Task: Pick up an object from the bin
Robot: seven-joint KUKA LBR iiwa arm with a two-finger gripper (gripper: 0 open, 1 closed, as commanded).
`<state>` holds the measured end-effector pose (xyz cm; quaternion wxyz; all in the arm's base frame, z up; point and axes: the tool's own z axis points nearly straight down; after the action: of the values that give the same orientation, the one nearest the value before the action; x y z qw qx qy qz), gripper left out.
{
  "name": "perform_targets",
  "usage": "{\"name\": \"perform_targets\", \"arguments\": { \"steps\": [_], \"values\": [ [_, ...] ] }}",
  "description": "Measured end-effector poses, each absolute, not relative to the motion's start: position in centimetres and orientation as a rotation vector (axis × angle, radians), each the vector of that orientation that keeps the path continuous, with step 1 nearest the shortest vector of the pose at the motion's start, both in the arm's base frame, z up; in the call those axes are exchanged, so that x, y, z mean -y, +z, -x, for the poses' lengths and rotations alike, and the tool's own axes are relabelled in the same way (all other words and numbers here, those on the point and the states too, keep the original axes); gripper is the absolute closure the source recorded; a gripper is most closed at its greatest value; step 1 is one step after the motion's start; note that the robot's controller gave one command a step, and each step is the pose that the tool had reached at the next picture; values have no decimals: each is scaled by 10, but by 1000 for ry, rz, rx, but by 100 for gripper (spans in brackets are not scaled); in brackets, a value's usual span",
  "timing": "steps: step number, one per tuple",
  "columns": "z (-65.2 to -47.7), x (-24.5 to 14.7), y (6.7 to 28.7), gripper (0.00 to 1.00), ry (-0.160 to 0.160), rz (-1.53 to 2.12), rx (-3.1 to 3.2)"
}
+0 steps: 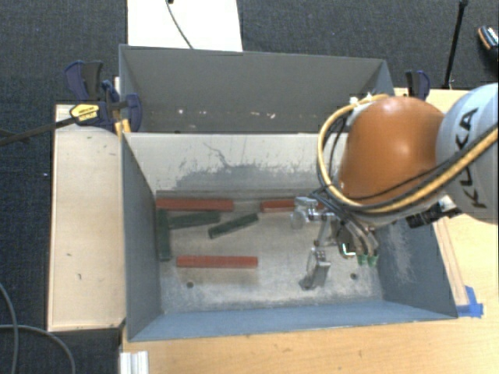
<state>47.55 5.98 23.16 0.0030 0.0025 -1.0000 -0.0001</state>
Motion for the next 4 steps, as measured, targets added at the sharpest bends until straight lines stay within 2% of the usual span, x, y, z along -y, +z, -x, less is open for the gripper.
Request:
{"name": "perform_targets", "arguments": {
  "steps": [1, 2, 3, 4],
  "values": [
    [-546, -154, 67, 0, -4, 39, 3141],
    [-524, -159, 102, 0, -1, 9, 3141],
    [-510, -157, 100, 0, 0, 103, 3135],
    [-510, -170, 69, 0, 3, -57, 3134]
  ]
}}
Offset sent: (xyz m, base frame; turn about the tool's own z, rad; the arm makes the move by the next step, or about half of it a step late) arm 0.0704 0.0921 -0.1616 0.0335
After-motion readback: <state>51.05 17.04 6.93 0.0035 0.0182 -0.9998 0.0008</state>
